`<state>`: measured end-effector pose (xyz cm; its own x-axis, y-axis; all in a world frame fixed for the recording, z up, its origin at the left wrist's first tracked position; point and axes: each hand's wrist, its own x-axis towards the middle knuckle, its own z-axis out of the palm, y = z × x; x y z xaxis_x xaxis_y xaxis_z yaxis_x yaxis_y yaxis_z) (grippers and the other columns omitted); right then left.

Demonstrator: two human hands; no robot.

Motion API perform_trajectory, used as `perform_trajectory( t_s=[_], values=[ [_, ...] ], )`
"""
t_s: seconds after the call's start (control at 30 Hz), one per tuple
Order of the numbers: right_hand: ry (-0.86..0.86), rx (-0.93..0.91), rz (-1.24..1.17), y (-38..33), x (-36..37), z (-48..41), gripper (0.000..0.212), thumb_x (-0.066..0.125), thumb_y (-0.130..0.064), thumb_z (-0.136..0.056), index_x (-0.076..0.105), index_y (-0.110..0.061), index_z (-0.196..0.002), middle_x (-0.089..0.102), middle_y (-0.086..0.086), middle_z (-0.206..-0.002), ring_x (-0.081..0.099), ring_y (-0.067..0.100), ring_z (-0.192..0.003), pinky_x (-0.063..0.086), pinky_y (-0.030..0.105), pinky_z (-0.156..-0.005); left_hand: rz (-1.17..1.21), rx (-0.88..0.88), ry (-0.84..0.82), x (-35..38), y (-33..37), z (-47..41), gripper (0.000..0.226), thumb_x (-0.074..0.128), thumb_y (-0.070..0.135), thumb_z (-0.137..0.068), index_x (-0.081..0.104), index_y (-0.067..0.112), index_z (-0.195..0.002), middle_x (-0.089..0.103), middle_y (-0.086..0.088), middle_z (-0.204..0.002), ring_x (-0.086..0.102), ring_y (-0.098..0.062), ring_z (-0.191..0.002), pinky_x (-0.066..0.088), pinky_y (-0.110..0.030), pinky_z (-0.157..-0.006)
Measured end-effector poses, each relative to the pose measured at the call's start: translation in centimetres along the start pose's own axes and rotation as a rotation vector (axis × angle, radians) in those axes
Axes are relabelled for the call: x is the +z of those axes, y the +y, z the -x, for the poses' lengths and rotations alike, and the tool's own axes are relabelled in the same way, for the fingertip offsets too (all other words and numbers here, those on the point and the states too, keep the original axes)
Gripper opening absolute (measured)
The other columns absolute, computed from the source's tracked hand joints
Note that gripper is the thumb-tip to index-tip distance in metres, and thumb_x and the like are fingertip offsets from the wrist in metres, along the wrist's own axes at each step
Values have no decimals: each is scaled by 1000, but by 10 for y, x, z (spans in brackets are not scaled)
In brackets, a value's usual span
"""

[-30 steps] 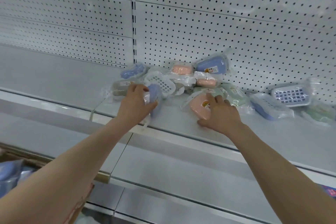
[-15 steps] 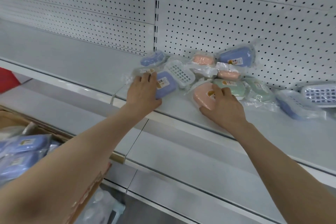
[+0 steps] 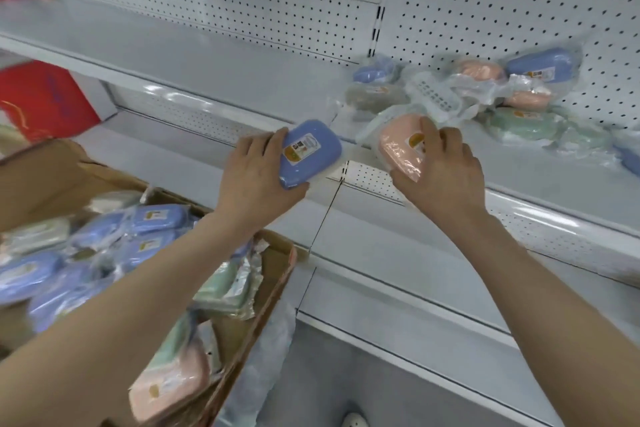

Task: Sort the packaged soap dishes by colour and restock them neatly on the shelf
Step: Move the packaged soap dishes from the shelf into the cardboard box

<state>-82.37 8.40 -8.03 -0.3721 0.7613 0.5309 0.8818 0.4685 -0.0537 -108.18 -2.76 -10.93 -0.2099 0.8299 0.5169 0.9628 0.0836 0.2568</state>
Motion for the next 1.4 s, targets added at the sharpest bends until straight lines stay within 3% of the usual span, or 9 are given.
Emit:
perform_trajectory(
  t_s=[0.13, 0.33, 0.53, 0.67, 0.93, 1.07, 1.17, 1.27, 1.4],
  values=[
    [-54, -19, -69, -104, 12, 35, 77, 72, -47, -69, 40, -18, -133, 50, 12, -106, 55, 34, -80, 48, 38, -65, -27, -56, -85, -35, -79, 57, 85, 53, 61, -71, 48, 5, -136, 62, -13, -118, 55, -36, -102, 47, -44, -86],
    [-315, -53, -156, -232, 53, 78, 83, 69, -57, -73, 33, -22, -139, 49, 10, -117, 55, 33, -94, 48, 39, -74, -95, -173, -207, -68, -188, 139, 78, 58, 52, -74, 47, 5, -135, 60, -14, -117, 54, -36, -101, 43, -42, -90],
    [-476, -186, -196, -316, 101, 102, 87, 65, -62, -76, 33, -18, -144, 51, 11, -121, 58, 32, -98, 49, 39, -77, -186, -371, -413, -81, -269, 202, 84, 49, 52, -70, 38, 9, -142, 54, -12, -123, 50, -35, -109, 44, -42, -94],
    [-520, -277, -214, -359, 130, 103, 86, 56, -66, -81, 25, -22, -147, 48, 8, -135, 54, 27, -114, 50, 38, -86, -196, -483, -439, -84, -310, 232, 83, 65, 46, -72, 38, 10, -142, 54, -12, -127, 52, -33, -111, 42, -39, -95],
    [-649, -268, -217, -457, 186, 79, 84, 57, -62, -84, 19, -24, -149, 39, 9, -141, 47, 30, -122, 44, 41, -95, -130, -613, -569, -80, -428, 246, 83, 68, 38, -76, 33, 11, -146, 47, -10, -134, 53, -33, -116, 45, -39, -95],
    [-676, -321, -172, -519, 229, 55, 83, 69, -53, -78, 34, -22, -146, 49, 10, -136, 50, 34, -119, 42, 44, -94, -92, -516, -663, -67, -514, 235, 81, 78, 33, -68, 44, 10, -138, 52, -11, -128, 57, -37, -106, 49, -43, -87],
    [-664, -391, -123, -569, 270, 35, 78, 74, -50, -69, 47, -23, -137, 57, 8, -126, 54, 34, -112, 44, 45, -89, -72, -401, -708, -54, -565, 227, 83, 82, 32, -66, 46, 14, -138, 51, -7, -134, 55, -31, -115, 46, -41, -95],
    [-684, -396, -92, -606, 303, 16, 73, 71, -51, -74, 46, -25, -137, 54, 6, -132, 53, 34, -115, 44, 45, -90, -66, -287, -765, -36, -599, 219, 87, 83, 29, -61, 47, 16, -140, 51, -5, -137, 48, -31, -126, 39, -42, -106],
    [-749, -472, -32, -630, 343, 6, 66, 54, -55, -84, 39, -28, -143, 46, 6, -141, 48, 34, -119, 38, 44, -97, -61, -157, -791, -11, -624, 212, 90, 80, 23, -54, 50, 10, -138, 53, -9, -137, 49, -37, -128, 37, -49, -109]
  ],
)
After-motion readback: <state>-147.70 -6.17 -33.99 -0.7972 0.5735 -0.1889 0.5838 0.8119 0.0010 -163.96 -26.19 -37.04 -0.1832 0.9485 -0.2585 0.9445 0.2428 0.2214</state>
